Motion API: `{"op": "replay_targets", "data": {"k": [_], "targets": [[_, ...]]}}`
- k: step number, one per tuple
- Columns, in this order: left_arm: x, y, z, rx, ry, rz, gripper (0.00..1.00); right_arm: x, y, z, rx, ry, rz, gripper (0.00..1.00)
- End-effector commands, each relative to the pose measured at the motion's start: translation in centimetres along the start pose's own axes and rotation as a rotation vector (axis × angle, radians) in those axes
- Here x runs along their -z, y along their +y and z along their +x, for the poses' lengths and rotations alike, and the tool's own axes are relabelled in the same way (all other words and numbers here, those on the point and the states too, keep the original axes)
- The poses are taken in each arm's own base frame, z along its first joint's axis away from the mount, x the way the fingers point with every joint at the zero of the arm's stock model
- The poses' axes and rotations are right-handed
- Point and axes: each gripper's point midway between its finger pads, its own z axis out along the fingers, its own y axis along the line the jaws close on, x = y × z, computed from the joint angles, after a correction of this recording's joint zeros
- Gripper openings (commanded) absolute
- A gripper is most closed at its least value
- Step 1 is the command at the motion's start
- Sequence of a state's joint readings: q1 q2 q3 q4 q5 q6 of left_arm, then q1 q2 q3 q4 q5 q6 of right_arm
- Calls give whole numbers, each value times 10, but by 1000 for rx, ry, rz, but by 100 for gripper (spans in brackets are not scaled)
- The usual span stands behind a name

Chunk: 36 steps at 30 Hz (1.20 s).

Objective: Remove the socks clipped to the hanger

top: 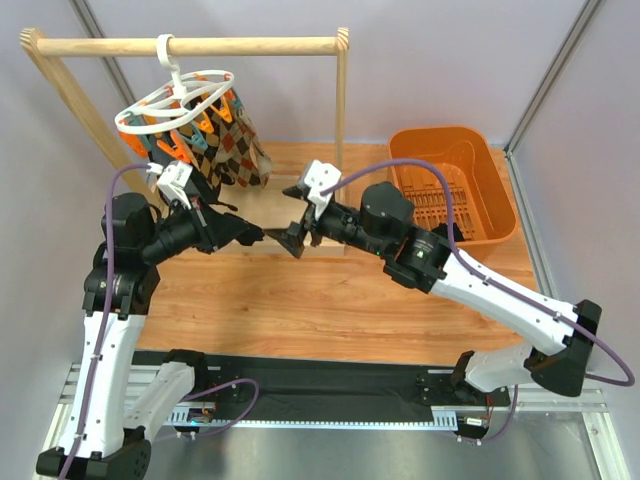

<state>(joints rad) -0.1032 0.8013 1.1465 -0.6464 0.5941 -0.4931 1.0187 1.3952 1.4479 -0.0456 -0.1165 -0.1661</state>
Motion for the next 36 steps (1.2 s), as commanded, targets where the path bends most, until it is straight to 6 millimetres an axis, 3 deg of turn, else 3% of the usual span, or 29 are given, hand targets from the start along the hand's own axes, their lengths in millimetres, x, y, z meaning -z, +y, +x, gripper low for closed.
{"op": "replay_targets", "data": {"k": [1,3,8,14,15,19,21,22,23,24,25,27,29,30,31,33,34,35,36], "targets": [[13,-58,4,10,92,296,0,19,31,32,21,54,-147,82],[16,-76,-3,52,81,391,0,27,39,38,22,67,-187,82],[13,-85,-10,127,61,423,0,24,51,50,50,102,-201,83],[5,-97,-8,180,80,473,0,16,34,46,79,63,-92,79],[3,-96,-8,196,82,468,0,15,30,39,84,36,-73,76],[-2,-93,-4,221,78,459,0,18,17,31,98,6,-3,28],[-3,-90,-5,224,64,446,9,22,11,36,97,33,34,1],[-6,-86,-3,231,67,435,15,24,8,38,86,41,52,0],[-8,-84,-1,235,71,426,32,29,2,38,76,46,90,0],[-11,-80,-1,240,69,411,40,34,-9,45,49,74,160,0],[-14,-77,0,241,73,399,59,38,-18,52,33,93,209,0],[-19,-69,4,260,80,363,69,56,-37,77,-25,197,325,0],[-23,-63,6,250,82,340,80,77,-66,98,-81,270,450,0],[-25,-61,4,238,76,329,82,98,-90,119,-125,348,559,0],[-30,-57,4,230,83,314,92,110,-100,127,-186,371,619,0],[-32,-49,4,160,91,270,96,146,-121,145,-264,464,730,0],[-34,-38,15,164,143,216,97,167,-144,149,-332,468,831,0],[-37,-24,15,97,133,148,97,185,-152,153,-345,499,881,0],[-35,-18,12,65,127,103,97,208,-173,154,-345,503,996,0]]}}
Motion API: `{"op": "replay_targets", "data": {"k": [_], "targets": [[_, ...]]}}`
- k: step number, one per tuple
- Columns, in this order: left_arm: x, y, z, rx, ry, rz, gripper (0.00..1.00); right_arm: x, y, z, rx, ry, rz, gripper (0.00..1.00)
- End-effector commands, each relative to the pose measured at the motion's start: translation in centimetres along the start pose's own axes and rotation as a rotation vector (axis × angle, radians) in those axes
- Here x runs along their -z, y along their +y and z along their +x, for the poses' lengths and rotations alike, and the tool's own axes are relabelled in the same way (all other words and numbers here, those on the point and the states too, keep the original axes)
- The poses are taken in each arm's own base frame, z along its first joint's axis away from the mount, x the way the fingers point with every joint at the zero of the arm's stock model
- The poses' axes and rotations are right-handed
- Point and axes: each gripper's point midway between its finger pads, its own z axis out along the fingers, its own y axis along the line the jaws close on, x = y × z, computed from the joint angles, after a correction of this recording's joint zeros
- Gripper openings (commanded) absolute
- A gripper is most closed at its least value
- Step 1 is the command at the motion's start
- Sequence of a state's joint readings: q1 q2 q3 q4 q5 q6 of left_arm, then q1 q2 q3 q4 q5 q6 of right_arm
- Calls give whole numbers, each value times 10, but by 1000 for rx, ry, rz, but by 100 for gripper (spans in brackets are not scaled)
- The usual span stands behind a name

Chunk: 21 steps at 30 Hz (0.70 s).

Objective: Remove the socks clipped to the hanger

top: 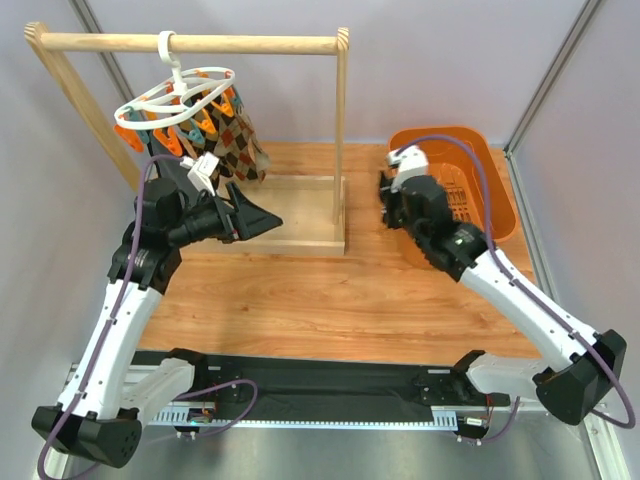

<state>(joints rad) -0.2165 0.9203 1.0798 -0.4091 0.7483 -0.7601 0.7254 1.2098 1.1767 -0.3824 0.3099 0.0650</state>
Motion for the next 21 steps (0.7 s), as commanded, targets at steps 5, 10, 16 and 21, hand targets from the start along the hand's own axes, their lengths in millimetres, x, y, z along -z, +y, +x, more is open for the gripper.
{"op": "replay_targets", "data": {"k": [5,10,16,21], "targets": [[32,62,-6,-183,-43,-411,97,23,-148,39,-221,145,538,4],[59,67,-10,-235,-153,-507,97,-4,-189,54,-175,263,724,57],[86,51,-24,-276,-312,-527,95,-4,-139,2,-202,173,605,71],[114,18,-56,-365,-424,-557,95,-11,-28,-29,-198,10,239,71]]}}
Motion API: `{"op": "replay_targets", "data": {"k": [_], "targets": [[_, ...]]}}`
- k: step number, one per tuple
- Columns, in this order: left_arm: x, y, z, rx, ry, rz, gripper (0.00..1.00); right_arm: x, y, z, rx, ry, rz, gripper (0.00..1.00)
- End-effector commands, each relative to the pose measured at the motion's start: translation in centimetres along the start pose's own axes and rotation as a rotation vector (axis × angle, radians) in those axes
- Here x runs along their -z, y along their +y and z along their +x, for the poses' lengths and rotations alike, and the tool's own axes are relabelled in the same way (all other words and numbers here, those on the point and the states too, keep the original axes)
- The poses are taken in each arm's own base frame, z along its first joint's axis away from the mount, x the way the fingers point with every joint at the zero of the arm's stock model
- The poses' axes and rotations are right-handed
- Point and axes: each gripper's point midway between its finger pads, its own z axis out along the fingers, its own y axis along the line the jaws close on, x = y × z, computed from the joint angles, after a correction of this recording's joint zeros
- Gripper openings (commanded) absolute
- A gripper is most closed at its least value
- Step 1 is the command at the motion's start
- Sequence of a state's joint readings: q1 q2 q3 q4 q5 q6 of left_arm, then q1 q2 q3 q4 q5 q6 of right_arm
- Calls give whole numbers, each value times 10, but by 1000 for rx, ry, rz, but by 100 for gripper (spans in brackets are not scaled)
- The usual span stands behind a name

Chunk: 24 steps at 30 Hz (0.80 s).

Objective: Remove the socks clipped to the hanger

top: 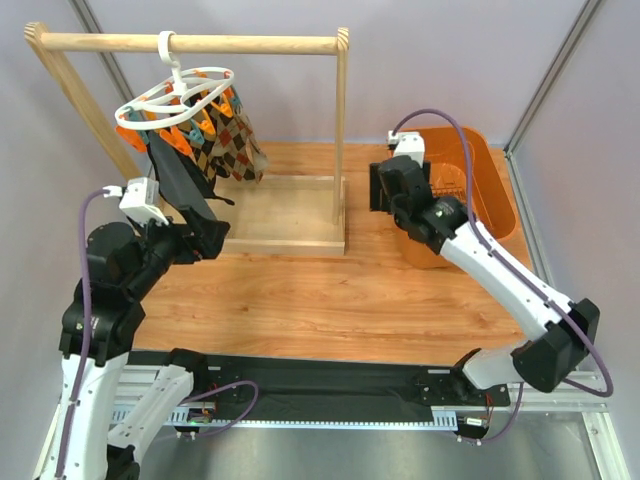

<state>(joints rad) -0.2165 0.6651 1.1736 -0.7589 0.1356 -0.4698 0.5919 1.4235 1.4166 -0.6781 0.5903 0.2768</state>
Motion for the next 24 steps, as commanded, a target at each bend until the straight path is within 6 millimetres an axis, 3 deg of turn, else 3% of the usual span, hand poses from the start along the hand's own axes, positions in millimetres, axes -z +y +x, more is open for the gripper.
{"op": "replay_targets", "data": {"k": [1,2,4,5,6,8,11,14,15,17,20,22,24], "targets": [[15,-1,-43,-74,-107,-55,95,52,66,-32,-54,-171,-266,71],[24,-7,-61,-90,-150,-55,95,59,81,-36,-57,-207,-312,71],[23,-6,-72,-116,-153,-82,95,79,118,-32,-19,-228,-434,71],[25,-1,-80,-120,-170,-120,95,90,132,-43,-24,-260,-494,71],[32,-5,-95,-125,-209,-129,95,102,150,-42,-5,-261,-577,71],[31,0,-108,-140,-230,-173,95,109,169,-49,24,-285,-634,71],[35,-6,-132,-158,-284,-178,95,123,190,-77,56,-399,-705,72],[37,-12,-150,-164,-324,-176,95,123,210,-104,118,-546,-727,73],[37,-13,-152,-166,-325,-174,95,114,220,-103,150,-552,-720,73],[36,-17,-156,-164,-321,-167,94,117,231,-127,160,-636,-723,73],[41,-18,-155,-147,-317,-167,94,106,251,-140,196,-698,-710,73],[46,-19,-152,-145,-316,-154,94,86,265,-137,217,-694,-712,73],[47,-19,-147,-148,-302,-147,94,78,273,-150,212,-704,-734,72]]}}
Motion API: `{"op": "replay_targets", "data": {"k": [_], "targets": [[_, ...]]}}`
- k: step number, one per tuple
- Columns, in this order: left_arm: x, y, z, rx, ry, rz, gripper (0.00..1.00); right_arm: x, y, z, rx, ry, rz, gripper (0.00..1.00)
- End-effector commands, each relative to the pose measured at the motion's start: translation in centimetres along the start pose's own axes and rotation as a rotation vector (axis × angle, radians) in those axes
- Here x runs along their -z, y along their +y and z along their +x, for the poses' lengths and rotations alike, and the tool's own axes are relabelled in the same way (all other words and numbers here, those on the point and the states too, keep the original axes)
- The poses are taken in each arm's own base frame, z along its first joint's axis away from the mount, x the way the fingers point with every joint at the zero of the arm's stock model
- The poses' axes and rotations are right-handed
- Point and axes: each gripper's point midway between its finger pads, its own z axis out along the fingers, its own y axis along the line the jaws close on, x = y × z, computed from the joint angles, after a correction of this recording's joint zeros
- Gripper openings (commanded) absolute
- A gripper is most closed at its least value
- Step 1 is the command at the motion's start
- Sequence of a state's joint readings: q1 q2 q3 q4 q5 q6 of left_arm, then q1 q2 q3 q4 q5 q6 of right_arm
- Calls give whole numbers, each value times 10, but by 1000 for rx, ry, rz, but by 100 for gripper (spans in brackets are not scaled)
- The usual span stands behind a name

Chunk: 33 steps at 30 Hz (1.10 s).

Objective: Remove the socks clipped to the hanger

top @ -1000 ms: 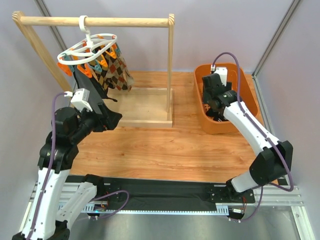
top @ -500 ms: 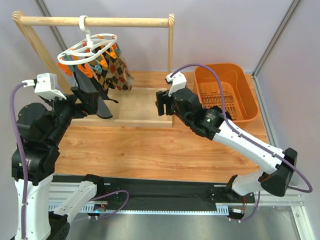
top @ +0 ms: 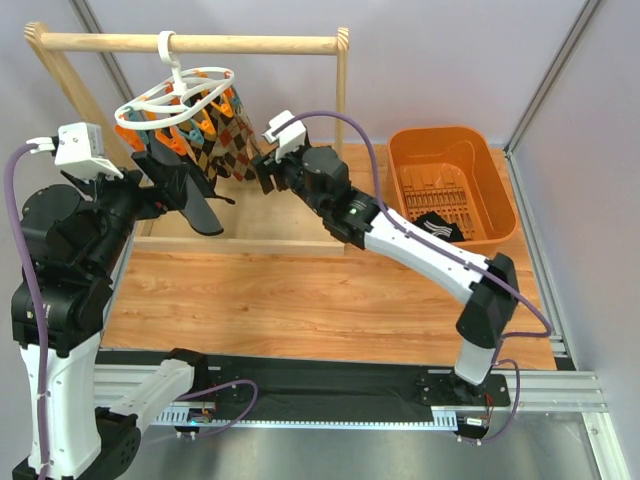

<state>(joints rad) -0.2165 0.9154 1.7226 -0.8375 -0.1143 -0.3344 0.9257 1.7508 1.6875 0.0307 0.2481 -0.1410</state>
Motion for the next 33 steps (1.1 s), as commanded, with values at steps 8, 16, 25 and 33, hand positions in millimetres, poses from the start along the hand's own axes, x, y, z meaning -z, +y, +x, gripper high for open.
{"op": "replay_targets", "data": {"k": [8,16,25,33], "targets": [[26,-18,23,19,58,132,94,-81,-12,-5,81,-104,6,72],[28,-27,26,10,87,184,94,-117,-25,-5,151,-147,80,72],[22,-18,-19,-8,-15,89,93,-118,-42,2,220,-111,168,25],[-1,-20,-67,-9,-87,28,89,-70,-49,-41,187,-168,150,0]]}}
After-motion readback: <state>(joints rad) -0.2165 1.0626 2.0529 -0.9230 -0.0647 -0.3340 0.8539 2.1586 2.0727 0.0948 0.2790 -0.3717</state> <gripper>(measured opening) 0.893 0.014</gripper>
